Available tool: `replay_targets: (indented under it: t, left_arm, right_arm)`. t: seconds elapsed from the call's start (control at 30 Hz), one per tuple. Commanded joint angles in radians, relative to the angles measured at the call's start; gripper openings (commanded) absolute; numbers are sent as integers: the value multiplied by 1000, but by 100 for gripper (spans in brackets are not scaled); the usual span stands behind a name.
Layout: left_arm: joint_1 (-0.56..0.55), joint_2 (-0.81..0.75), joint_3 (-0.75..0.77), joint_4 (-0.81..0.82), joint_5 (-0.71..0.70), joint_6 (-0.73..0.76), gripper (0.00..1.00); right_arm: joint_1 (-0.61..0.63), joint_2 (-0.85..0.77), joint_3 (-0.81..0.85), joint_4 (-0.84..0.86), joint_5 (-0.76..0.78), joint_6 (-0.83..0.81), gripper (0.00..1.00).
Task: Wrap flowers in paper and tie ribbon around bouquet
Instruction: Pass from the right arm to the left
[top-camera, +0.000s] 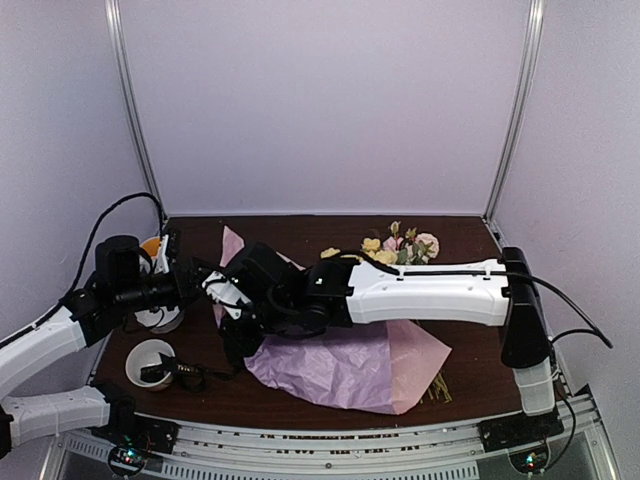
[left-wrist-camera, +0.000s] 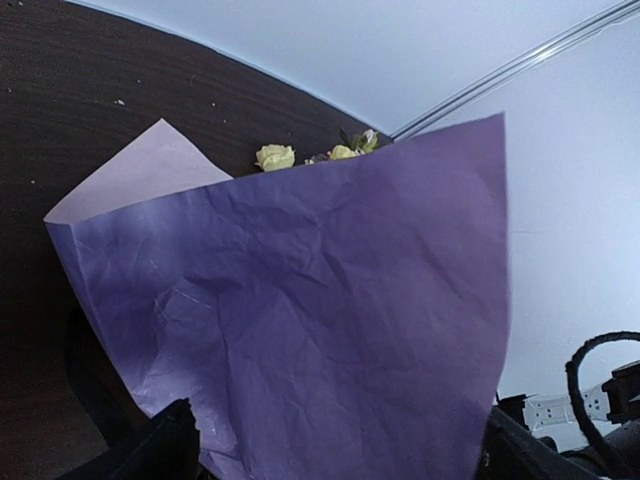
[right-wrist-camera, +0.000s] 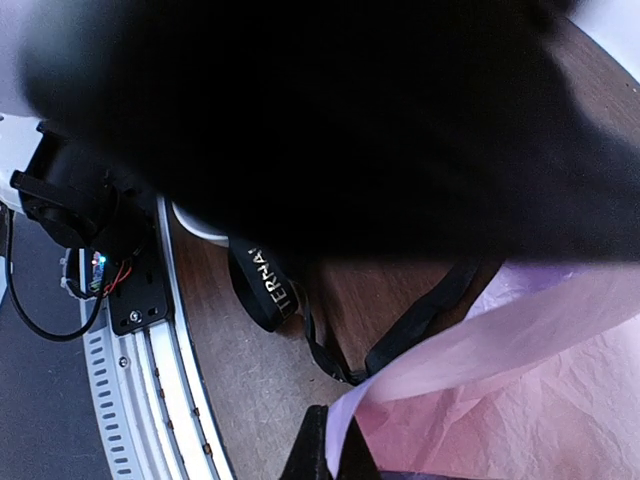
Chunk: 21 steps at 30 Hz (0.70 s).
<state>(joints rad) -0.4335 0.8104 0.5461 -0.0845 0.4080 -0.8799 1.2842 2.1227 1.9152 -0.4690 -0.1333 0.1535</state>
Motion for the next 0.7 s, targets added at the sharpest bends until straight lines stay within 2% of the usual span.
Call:
replay_targets:
  t: [0.0,0.07,0.13,0.2,0.3,0.33,0.43,0.57,0.67]
  left_arm:
    - [-20,36,26,19,24,31,93]
    - [-21,43,22,5,19,39,86]
    - [-21,43,22,-38,-6,52,70]
    - [-22,40,20,-68,-21,67,51]
    - [-21,27,16,-88,-27,85,6]
    - [-22,21,21,-105,-41,96,0]
    - [-20,1,100,-210,-144,189,0]
    - [-19,20,303,-382,-363,385,0]
    - [-17,41,442,-437,-457,497,0]
  right_arm:
    - [26,41,75,-39,37,-57,0]
    - [27,52,90,-45,34,-61,0]
    - [28,54,91,-39,24,-59,0]
    - [29,50,91,-35,23,-58,0]
    - [29,42,91,-41,29,-65,0]
    - [27,37,91,-48,31,-67,0]
    - [17,-29,79,-81,43,-71,23]
    - [-33,-263,-69,-61,78,-63,46]
    - [-114,-459,-247,-19,85,-8,54]
